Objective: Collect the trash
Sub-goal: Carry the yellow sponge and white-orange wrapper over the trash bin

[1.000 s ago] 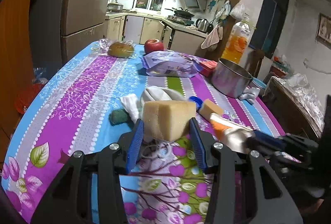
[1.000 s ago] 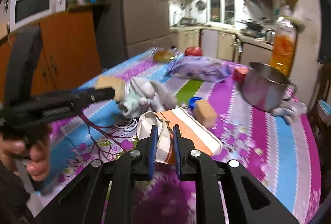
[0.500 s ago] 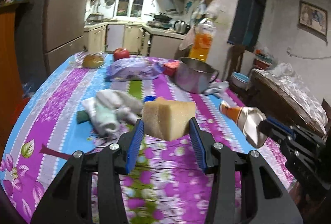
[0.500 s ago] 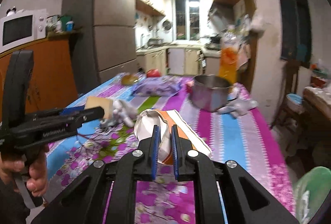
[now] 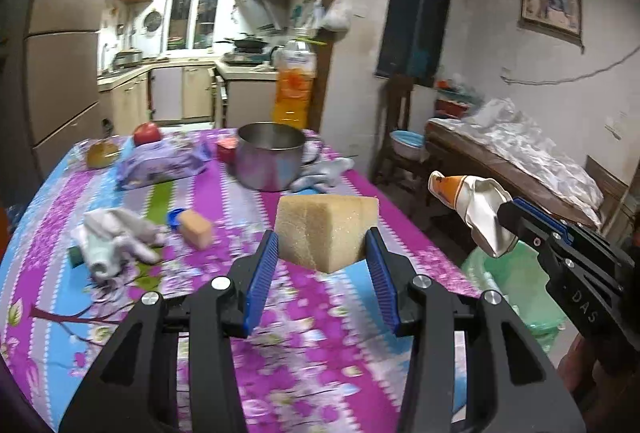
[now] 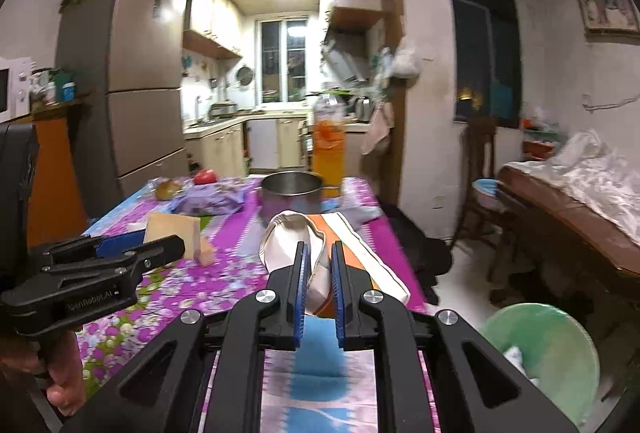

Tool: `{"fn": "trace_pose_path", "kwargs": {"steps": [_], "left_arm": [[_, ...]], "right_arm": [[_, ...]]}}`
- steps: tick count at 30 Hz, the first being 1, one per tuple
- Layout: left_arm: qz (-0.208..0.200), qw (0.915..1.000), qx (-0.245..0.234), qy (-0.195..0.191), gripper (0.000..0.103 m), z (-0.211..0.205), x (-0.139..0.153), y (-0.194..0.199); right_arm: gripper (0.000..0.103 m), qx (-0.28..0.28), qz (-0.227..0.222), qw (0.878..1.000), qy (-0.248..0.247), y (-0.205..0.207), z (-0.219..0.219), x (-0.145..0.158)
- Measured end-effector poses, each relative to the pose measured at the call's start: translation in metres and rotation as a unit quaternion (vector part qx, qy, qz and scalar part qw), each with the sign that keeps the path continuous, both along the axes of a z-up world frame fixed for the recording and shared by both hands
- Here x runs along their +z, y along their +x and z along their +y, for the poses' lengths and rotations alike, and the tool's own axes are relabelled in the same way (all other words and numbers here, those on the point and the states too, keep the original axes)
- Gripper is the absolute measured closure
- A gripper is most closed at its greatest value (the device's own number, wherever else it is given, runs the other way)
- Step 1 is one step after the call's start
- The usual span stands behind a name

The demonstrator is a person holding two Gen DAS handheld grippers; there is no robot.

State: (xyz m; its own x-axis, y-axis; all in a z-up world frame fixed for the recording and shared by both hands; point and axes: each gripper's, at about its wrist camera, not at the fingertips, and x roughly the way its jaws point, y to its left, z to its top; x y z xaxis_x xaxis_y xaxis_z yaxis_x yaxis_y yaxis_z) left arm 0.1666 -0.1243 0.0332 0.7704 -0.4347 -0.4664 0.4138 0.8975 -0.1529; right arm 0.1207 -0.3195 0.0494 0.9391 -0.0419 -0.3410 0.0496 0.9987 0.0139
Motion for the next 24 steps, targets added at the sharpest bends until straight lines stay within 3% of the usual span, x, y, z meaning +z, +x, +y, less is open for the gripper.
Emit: {"fn": "trace_pose_path", "kwargs": {"steps": [15, 24], "left_arm": [[-0.015, 0.9936, -0.112, -0.001, 0.06, -0.132, 0.017, -0.021], [0.0, 0.9852, -0.171, 0.006, 0.06, -0.206, 0.011, -0.029]], "right_arm": [[0.091, -0.135, -0.002, 0.991, 0.006, -0.08, -0.127, 0.013], [0.091, -0.193, 0.028, 0.98, 0.03, -0.113, -0.212, 0.007]]}}
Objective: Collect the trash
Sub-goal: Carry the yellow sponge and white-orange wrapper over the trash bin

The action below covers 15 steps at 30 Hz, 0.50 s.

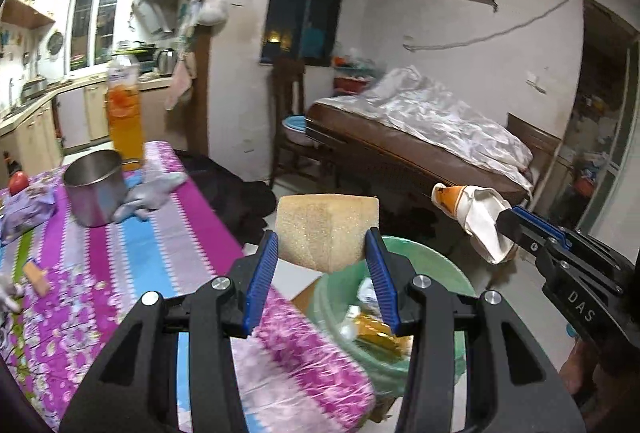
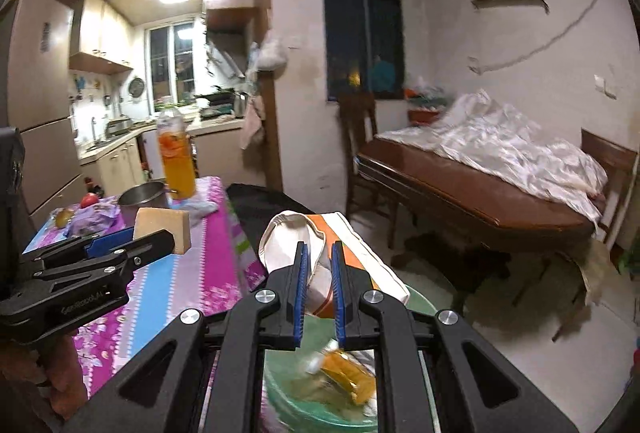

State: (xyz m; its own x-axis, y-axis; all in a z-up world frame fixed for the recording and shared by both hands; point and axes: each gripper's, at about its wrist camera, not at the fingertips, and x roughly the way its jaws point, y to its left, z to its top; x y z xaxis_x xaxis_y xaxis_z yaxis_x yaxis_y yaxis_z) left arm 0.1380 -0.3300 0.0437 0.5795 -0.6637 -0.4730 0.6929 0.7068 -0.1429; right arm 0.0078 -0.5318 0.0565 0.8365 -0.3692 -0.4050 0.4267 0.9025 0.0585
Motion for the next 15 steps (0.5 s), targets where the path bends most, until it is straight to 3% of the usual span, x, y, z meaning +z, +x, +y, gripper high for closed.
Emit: {"fn": "trace_pose_path", "kwargs": {"steps": [9, 15], "left_arm": [[0.023, 0.9983, -0.042, 0.033, 0.06, -0.064, -0.021, 0.001], [0.041, 0.9956, -0.051, 0.066, 0.06, -0.092, -0.042, 0.005]], "right_arm": [[0.091, -0.022, 0.042, 0.997, 0.065, 0.001, -0.062, -0.027], [0.091, -0.025, 0.085, 0.992, 0.088, 0.024, -0.088, -0.052]]}}
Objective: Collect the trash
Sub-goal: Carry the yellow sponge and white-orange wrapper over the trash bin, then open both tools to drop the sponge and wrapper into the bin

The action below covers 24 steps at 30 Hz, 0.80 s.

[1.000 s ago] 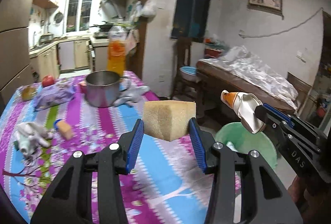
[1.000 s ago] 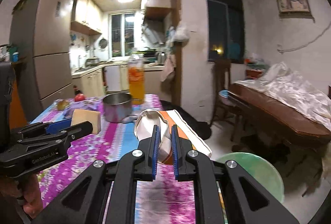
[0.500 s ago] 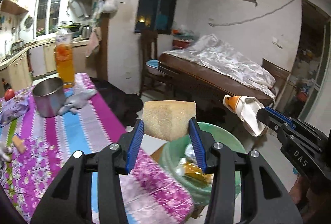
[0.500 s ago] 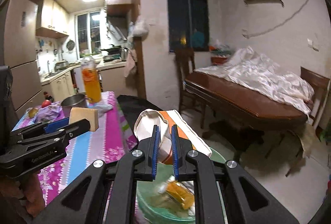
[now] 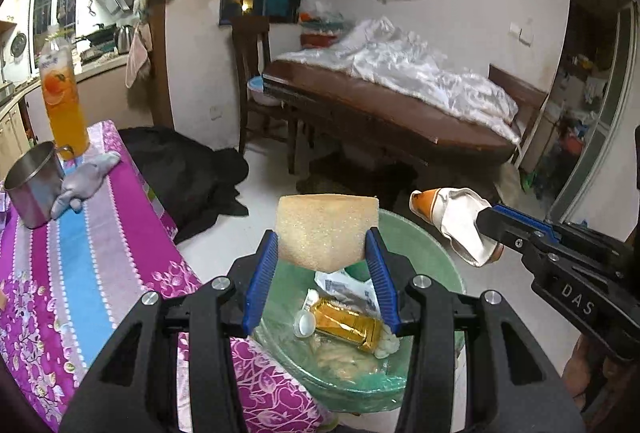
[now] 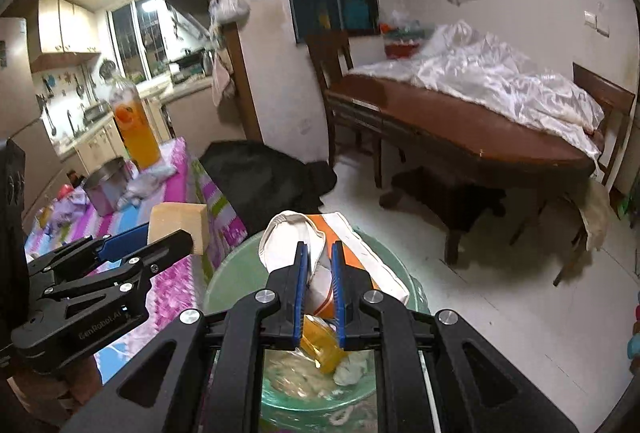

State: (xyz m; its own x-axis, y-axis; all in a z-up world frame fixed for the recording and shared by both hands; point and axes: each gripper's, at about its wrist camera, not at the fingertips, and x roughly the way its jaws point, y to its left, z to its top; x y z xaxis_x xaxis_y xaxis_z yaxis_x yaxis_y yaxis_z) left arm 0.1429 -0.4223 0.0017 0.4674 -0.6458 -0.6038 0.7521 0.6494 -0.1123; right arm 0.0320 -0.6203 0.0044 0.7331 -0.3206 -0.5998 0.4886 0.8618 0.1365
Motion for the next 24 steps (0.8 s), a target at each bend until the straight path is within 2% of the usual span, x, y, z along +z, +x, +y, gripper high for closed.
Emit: {"fn": "trace_pose_path", "kwargs": {"steps": [14, 24], "left_arm": [[0.044, 0.9967, 0.003, 0.068, 0.06, -0.03, -0.041, 0.023], [0.048, 0.9962, 0.005, 0.072, 0.06, -0.034, -0.045, 0.027]], "right_arm": [[0.091, 0.006, 0.062, 0.997, 0.038, 0.029, -0.024, -0.051], [0.091, 0.009, 0.06, 0.997, 0.045, 0.034, -0.021, -0.057]]}}
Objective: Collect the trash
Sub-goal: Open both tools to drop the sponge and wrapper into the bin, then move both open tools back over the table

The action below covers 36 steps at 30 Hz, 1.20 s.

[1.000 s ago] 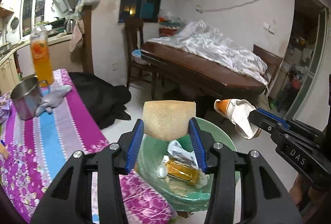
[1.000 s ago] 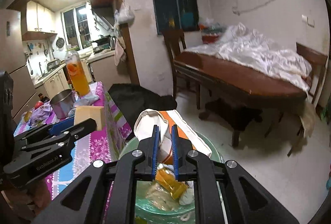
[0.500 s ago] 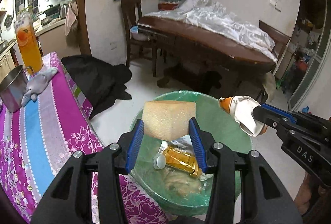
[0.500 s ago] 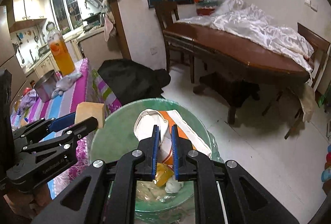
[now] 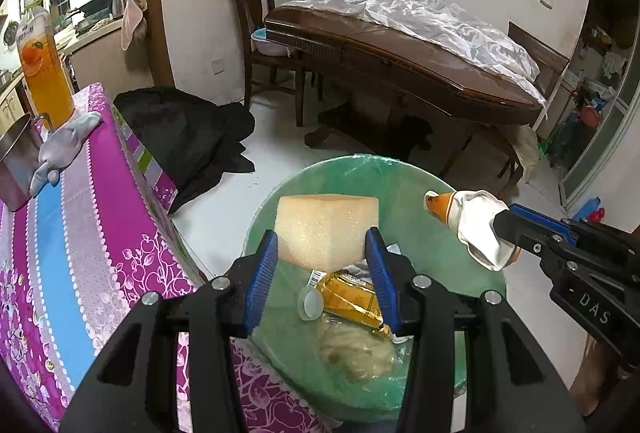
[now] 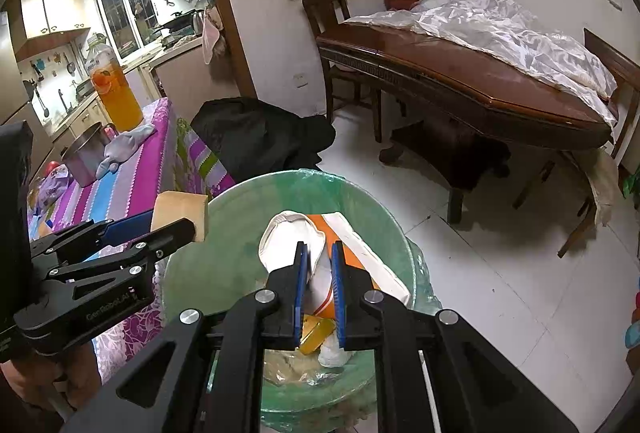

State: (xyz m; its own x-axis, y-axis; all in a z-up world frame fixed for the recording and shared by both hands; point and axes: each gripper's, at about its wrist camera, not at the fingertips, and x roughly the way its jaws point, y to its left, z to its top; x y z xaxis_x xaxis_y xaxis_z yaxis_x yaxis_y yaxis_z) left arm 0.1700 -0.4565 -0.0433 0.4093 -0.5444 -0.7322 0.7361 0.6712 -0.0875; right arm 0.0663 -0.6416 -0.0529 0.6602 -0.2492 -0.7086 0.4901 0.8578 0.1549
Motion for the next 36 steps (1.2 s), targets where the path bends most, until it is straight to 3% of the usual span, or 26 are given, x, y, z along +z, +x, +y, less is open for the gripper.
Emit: {"fn": "trace_pose_path", "kwargs": {"steps": [5, 8, 11, 25, 28, 31, 33, 34, 36], "left_arm": [[0.001, 1.0, 0.001, 0.002, 0.059, -0.003, 0.0, 0.002], [0.005, 1.0, 0.003, 0.003, 0.037, -0.002, -0.003, 0.006], [0.009, 0.9999, 0.007, 0.003, 0.03, -0.002, -0.006, 0.007], [0.005, 0.9999, 0.01, 0.003, 0.03, 0.003, -0.005, 0.004], [-0.004, 0.9999, 0.013, 0.004, 0.03, 0.011, -0.001, 0.003], [-0.018, 0.9995, 0.024, 0.003, 0.03, 0.033, 0.004, 0.005], [-0.026, 0.9989, 0.039, 0.003, 0.03, 0.054, 0.008, 0.01], [-0.029, 0.9985, 0.046, 0.002, 0.03, 0.064, 0.008, 0.013], [-0.03, 0.9966, 0.076, 0.001, 0.03, 0.1, 0.009, 0.026]], "right_arm": [[0.09, -0.004, -0.005, 1.0, -0.001, -0.003, -0.002, 0.002], [0.089, -0.012, -0.01, 1.0, 0.003, -0.007, -0.005, 0.002], [0.087, -0.016, -0.013, 1.0, 0.006, -0.01, -0.006, 0.001], [0.085, -0.021, -0.024, 0.999, 0.004, -0.016, -0.005, 0.006], [0.071, -0.015, -0.036, 0.999, -0.004, -0.018, 0.001, 0.012], [0.064, 0.002, -0.057, 0.998, -0.019, -0.017, 0.02, 0.021], [0.049, 0.019, -0.067, 0.997, -0.026, -0.013, 0.035, 0.026], [0.036, 0.03, -0.076, 0.996, -0.028, -0.01, 0.043, 0.029], [0.033, 0.054, -0.086, 0.994, -0.032, -0.001, 0.064, 0.033]]}}
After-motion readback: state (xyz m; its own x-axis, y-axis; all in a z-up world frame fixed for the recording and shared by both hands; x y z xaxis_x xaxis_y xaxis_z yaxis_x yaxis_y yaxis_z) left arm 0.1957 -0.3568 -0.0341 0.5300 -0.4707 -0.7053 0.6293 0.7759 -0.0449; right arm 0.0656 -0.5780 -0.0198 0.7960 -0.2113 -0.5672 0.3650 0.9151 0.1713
